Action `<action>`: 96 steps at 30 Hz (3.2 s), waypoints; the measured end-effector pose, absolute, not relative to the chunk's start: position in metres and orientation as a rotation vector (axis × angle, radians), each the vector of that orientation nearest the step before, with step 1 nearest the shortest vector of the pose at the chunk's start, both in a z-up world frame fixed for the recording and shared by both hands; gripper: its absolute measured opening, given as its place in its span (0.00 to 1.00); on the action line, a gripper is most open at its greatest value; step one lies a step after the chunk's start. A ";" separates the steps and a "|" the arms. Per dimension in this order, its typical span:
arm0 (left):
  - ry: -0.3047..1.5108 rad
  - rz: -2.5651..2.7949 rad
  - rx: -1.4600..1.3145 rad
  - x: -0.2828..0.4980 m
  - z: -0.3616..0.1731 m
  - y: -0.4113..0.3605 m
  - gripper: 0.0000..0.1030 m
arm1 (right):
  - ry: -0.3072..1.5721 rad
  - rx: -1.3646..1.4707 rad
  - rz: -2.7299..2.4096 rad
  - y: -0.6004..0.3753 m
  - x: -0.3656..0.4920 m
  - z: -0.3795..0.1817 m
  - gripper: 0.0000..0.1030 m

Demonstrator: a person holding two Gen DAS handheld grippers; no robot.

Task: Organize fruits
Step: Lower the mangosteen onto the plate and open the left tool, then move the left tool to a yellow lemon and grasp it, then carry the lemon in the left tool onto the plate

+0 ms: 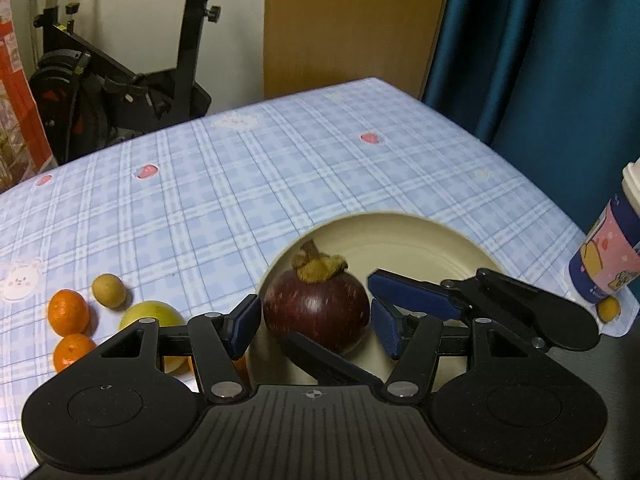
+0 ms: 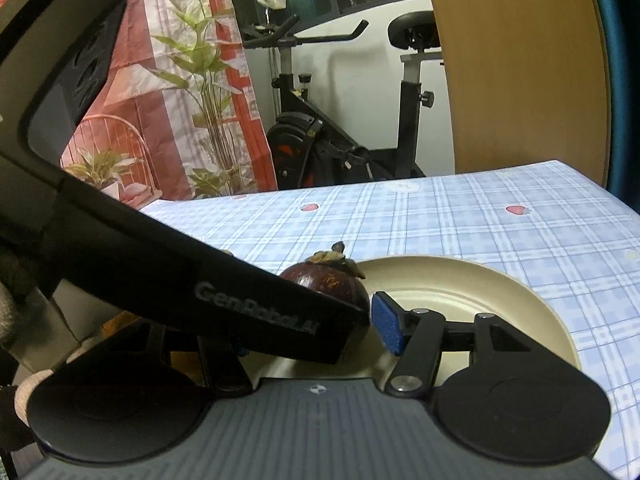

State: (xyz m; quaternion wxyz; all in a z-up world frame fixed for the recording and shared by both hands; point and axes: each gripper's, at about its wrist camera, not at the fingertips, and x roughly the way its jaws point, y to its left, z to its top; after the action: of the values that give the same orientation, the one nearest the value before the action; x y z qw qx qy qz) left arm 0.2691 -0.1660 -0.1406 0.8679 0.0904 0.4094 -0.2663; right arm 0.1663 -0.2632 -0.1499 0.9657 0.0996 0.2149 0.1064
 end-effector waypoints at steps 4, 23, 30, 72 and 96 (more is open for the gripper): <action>0.830 -0.546 0.137 0.263 -0.127 -0.153 0.61 | 0.418 0.223 0.216 -0.267 0.164 -0.149 0.64; 0.670 -0.288 0.013 0.182 -0.082 -0.034 0.62 | 0.386 0.286 0.223 -0.255 0.118 -0.128 0.65; 0.704 -0.316 -0.044 0.161 -0.100 -0.018 0.61 | 0.406 0.188 0.265 -0.222 0.105 -0.117 0.65; 0.873 -0.632 -0.106 0.145 -0.150 -0.053 0.52 | 0.625 0.023 0.400 -0.180 0.096 -0.157 0.71; 0.864 -0.642 -0.062 0.148 -0.159 -0.067 0.54 | 0.668 -0.002 0.409 -0.184 0.093 -0.159 0.67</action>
State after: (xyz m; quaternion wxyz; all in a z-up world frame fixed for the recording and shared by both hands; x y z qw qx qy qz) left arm 0.1484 -0.0669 -0.1594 0.8581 -0.0297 0.4116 -0.3056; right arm 0.0931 -0.1835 -0.1587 0.9243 -0.0011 0.3257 0.1992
